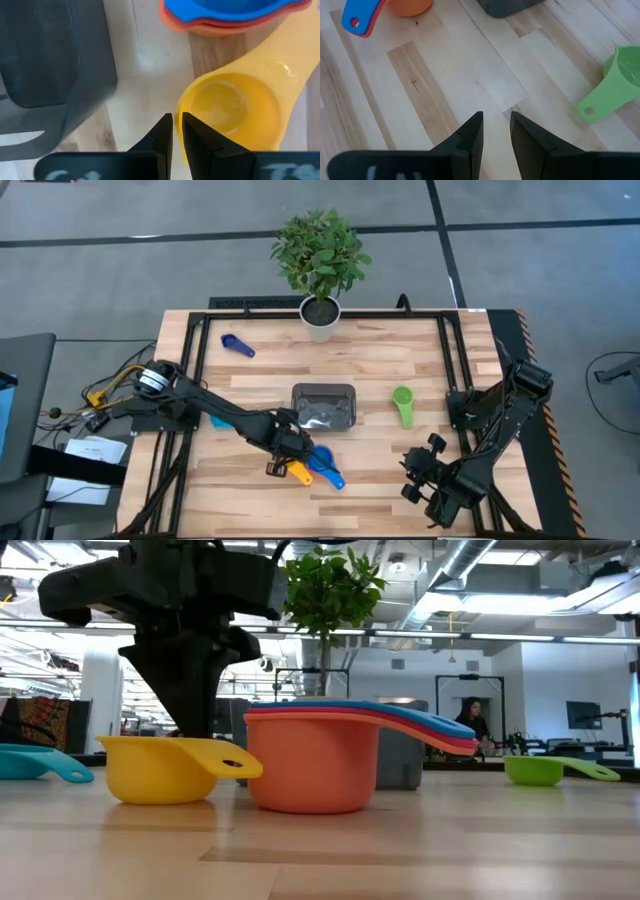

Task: Nest measuring cups in basket
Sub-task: Stack the yellow measuring cup on the top of blue measuring cup

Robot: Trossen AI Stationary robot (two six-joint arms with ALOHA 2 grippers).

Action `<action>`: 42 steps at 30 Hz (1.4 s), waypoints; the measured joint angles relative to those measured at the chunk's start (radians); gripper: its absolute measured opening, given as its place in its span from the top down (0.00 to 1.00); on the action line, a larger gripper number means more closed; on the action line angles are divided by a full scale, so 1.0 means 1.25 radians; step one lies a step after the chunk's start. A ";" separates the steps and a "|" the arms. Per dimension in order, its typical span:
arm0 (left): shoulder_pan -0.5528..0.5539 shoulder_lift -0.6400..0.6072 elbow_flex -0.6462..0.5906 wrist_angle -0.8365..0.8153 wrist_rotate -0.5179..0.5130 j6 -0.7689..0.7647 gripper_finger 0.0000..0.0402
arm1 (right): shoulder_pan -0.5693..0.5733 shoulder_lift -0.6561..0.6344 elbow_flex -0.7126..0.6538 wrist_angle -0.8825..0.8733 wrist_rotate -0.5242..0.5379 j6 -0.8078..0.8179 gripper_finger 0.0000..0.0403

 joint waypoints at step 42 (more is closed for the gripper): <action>0.061 0.002 0.350 -0.090 -0.029 0.127 1.00 | 0.044 -0.005 0.070 -0.452 -0.002 0.277 0.70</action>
